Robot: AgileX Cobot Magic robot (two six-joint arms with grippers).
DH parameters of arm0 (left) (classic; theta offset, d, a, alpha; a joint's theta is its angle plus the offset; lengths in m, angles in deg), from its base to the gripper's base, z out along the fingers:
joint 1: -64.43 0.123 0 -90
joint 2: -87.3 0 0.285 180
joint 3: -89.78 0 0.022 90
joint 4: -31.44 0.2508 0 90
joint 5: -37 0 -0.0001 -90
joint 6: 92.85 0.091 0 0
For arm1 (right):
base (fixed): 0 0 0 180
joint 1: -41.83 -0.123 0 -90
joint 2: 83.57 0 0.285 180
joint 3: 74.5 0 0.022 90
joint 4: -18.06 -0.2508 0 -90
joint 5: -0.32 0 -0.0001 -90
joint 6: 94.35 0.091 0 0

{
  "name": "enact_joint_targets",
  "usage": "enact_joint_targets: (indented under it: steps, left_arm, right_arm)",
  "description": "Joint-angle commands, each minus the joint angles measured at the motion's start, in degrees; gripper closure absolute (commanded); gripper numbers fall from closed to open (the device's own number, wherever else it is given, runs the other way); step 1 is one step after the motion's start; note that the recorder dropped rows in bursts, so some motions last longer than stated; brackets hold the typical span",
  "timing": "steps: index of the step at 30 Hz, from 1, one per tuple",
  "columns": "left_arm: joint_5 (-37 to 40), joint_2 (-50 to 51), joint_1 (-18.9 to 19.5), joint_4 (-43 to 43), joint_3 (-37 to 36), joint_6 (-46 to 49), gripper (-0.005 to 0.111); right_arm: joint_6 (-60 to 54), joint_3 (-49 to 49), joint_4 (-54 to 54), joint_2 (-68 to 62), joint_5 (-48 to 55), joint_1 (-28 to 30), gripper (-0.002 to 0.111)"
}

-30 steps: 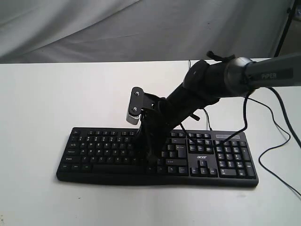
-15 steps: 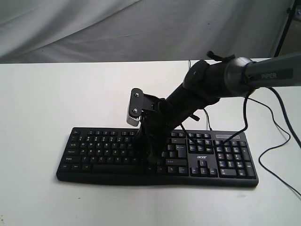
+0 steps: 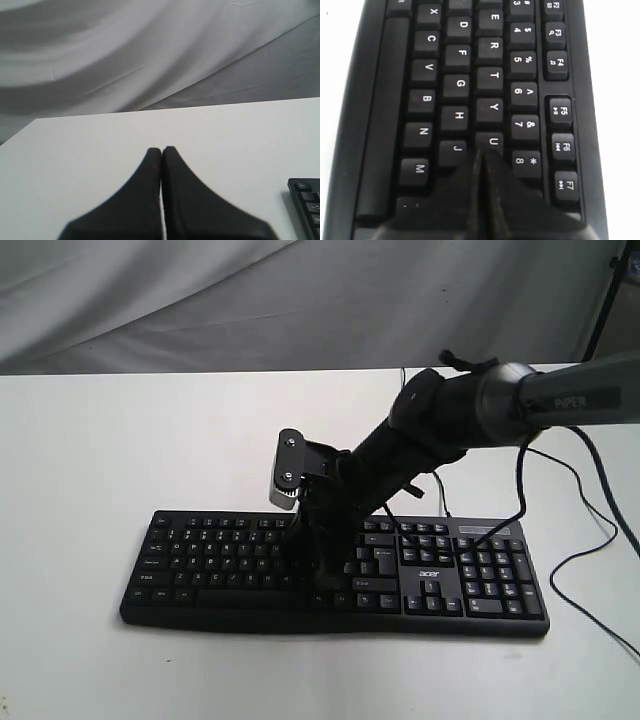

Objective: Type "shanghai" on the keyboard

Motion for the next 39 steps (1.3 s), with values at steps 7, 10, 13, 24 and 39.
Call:
enact_joint_targets:
  steps: [7, 10, 13, 24, 39]
  left_arm:
    - [-0.2, 0.2, -0.2, 0.0, -0.3, -0.2, 0.106]
    - [-0.2, 0.2, -0.2, 0.0, -0.3, -0.2, 0.106]
    - [-0.2, 0.2, -0.2, 0.0, -0.3, -0.2, 0.106]
    - [-0.2, 0.2, -0.2, 0.0, -0.3, -0.2, 0.106]
    - [-0.2, 0.2, -0.2, 0.0, -0.3, -0.2, 0.106]
  right_arm:
    - [2.0, 0.3, 0.0, 6.0, -0.2, 0.2, 0.108]
    - [2.1, 0.3, -0.2, 6.1, -0.2, 0.2, 0.108]
    - [2.1, 0.3, -0.2, 6.1, -0.2, 0.2, 0.108]
    - [2.1, 0.3, -0.4, 7.2, -0.2, 0.2, 0.108]
    - [11.4, 0.3, -2.2, 18.1, -1.9, 0.2, 0.108]
